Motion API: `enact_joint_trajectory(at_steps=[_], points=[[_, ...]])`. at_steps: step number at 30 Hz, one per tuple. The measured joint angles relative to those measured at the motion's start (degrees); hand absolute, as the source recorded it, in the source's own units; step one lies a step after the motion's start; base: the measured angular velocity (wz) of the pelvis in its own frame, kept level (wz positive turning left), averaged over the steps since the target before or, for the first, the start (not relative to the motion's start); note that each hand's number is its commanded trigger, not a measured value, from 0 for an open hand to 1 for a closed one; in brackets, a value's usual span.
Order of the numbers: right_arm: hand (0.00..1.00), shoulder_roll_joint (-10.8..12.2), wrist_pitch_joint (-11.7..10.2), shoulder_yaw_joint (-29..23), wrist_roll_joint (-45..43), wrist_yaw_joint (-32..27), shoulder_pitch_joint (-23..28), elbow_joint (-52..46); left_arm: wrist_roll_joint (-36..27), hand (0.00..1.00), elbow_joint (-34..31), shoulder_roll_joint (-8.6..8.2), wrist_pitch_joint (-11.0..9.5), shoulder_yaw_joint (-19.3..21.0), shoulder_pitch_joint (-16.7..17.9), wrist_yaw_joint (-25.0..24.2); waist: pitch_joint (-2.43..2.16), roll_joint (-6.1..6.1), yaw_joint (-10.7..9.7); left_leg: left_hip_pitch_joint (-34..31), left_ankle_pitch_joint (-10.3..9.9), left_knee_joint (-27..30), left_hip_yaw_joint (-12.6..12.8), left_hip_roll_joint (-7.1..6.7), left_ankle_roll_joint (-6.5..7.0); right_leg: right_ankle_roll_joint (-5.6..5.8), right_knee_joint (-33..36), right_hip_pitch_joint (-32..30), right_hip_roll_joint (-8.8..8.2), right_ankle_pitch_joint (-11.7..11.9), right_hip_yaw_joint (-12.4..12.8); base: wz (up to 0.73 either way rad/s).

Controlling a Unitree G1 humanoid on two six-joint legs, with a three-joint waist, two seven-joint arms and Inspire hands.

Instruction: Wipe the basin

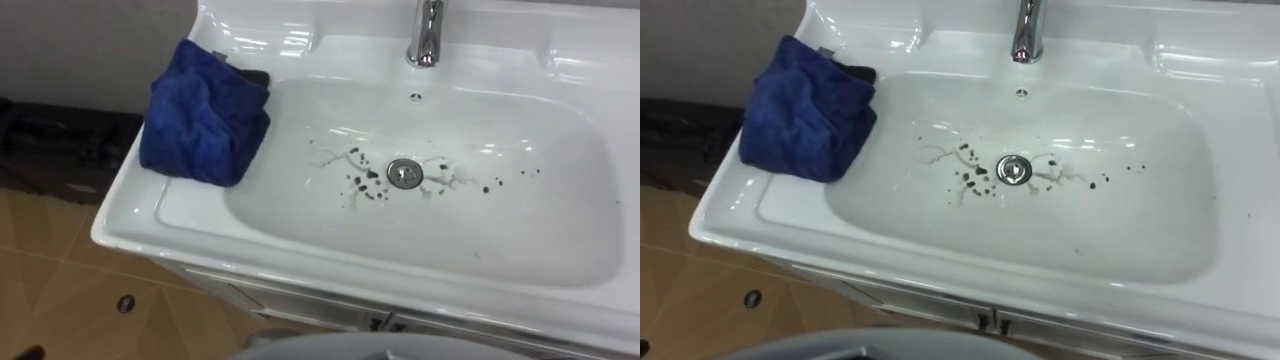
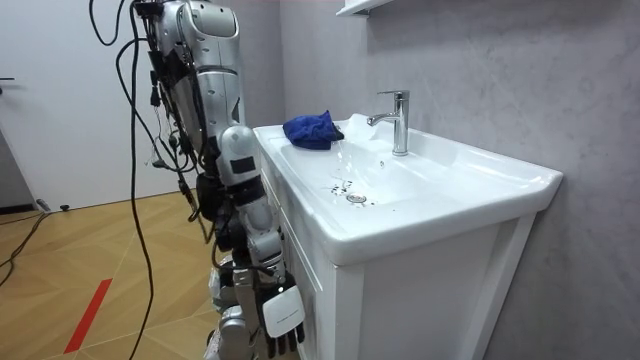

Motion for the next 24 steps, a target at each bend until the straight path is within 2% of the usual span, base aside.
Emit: enact_joint_trajectory(at_steps=[3,7,10,13,18,22,23,24], points=[[0.00,0.08,-0.84,-0.17,0.22,-0.37,1.00,-0.93,2.16,0.00,-7.09,0.39,-1.86,0.07,-0.51,4.04,-0.07,0.19,0.16,0.01,0.00,-0.33,-0.15,-0.01,0.00,-0.02,0.08,-0.26,-0.01,-0.04,0.17,-0.02],[0.00,0.15,-0.91,-0.14,0.20,-0.07,0.94,-1.00,8.46,0.00,-12.47,3.13,-3.23,0.60,-3.19,7.68,-0.10,0.29,-0.52,0.05,0.00,-0.28,0.02,-0.02,0.01,-0.03,0.02,-0.28,0.01,-0.04,0.18,0.00],[0.00,0.11,-1.29,-0.15,0.50,0.26,1.53,-1.03,13.77,0.00,-18.61,4.41,-3.63,0.57,-3.29,9.59,-0.09,0.31,-1.06,0.06,0.00,-0.25,-0.01,-0.01,0.01,-0.02,0.04,-0.38,0.02,-0.03,0.33,-0.01],[0.00,0.17,-1.36,-0.28,0.75,0.45,1.52,-0.97,19.85,0.00,-22.99,4.46,-4.13,0.60,-3.59,10.63,-0.10,0.54,-1.45,0.14,0.01,-0.22,0.08,-0.02,0.02,-0.02,0.02,-0.53,0.01,-0.03,1.02,-0.06],[0.00,0.06,-1.84,-0.19,1.11,0.42,1.72,-0.89,24.48,0.00,-27.38,4.46,-4.32,0.64,-4.11,11.30,-0.04,0.95,-2.29,0.98,0.01,-0.33,0.97,0.01,0.03,-0.02,0.02,-0.34,0.05,-0.03,1.90,-0.11],[0.00,0.12,-1.92,-0.07,2.65,0.53,1.75,-0.49,31.92,0.00,-30.73,4.49,-4.79,0.31,-4.79,11.36,0.07,0.89,-3.34,1.21,0.01,-0.34,1.20,0.01,0.03,-0.02,0.10,-0.37,0.06,-0.02,2.81,-0.06],[0.00,0.12,-1.95,-0.07,2.70,0.65,1.72,-0.44,32.68,0.00,-30.89,4.49,-4.80,0.29,-4.79,11.35,0.12,0.90,-3.56,1.40,0.01,-0.37,1.24,0.02,0.03,-0.02,0.10,-0.26,0.08,-0.02,2.95,-0.07],[0.00,0.12,-2.01,-0.09,2.74,1.09,1.64,-0.34,33.86,0.00,-30.96,4.49,-4.80,0.29,-4.83,11.34,0.58,0.79,-3.99,1.95,0.00,-0.53,1.31,0.06,0.05,-0.03,0.07,0.22,0.13,-0.02,3.11,-0.05]])
